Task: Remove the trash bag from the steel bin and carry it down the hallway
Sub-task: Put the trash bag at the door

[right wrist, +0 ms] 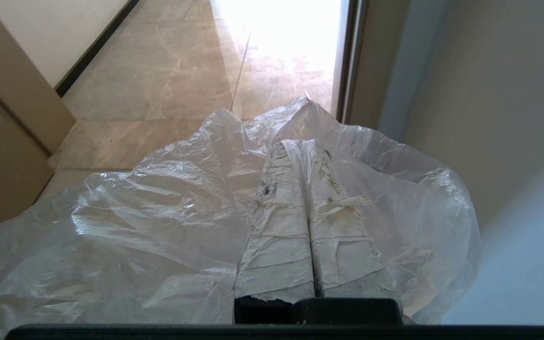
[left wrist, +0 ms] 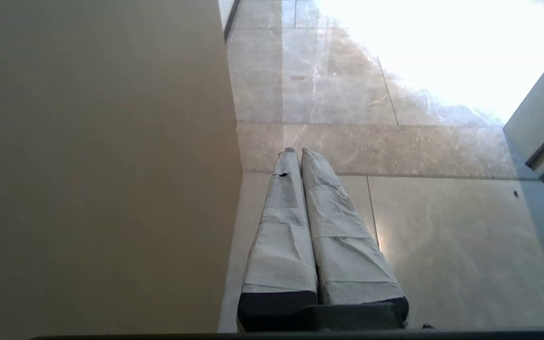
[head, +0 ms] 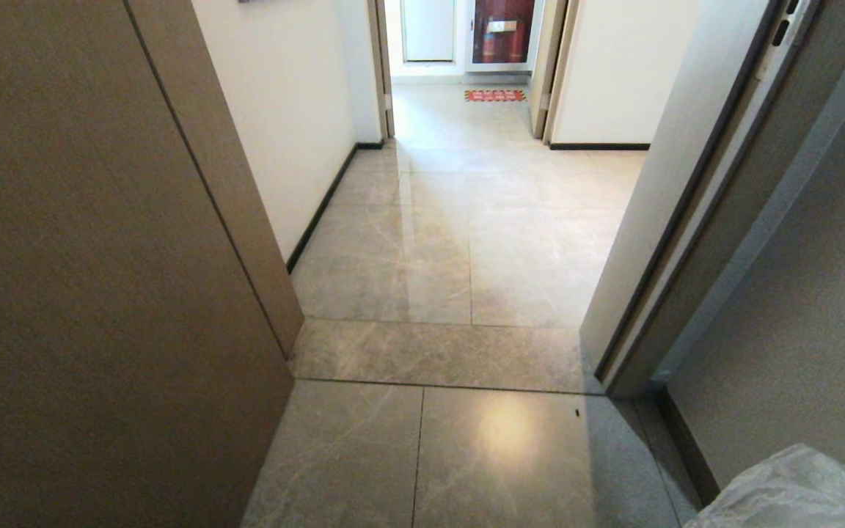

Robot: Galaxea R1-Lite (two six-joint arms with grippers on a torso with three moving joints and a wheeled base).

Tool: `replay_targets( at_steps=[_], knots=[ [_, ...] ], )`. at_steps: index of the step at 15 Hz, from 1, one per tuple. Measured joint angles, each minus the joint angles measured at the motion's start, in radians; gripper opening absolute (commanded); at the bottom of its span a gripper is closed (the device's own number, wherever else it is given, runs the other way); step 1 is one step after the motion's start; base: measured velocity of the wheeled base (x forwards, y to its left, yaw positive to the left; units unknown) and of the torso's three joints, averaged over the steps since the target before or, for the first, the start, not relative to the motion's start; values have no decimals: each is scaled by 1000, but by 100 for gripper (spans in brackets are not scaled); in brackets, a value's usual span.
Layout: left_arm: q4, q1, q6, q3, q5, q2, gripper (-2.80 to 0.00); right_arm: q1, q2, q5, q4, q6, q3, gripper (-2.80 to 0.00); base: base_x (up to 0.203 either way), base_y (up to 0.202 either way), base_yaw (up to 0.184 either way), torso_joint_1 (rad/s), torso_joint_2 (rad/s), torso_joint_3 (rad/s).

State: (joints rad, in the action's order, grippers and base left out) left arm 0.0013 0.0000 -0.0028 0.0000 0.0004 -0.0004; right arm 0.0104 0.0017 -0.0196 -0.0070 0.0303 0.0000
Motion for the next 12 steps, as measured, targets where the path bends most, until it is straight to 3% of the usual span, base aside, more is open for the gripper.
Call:
replay_targets(
  at_steps=[12],
  knots=[
    [-1,0,0,0,0,0,-280,0,0,0,0,0,0,-280,193,0,1,2,3,2]
  ],
)
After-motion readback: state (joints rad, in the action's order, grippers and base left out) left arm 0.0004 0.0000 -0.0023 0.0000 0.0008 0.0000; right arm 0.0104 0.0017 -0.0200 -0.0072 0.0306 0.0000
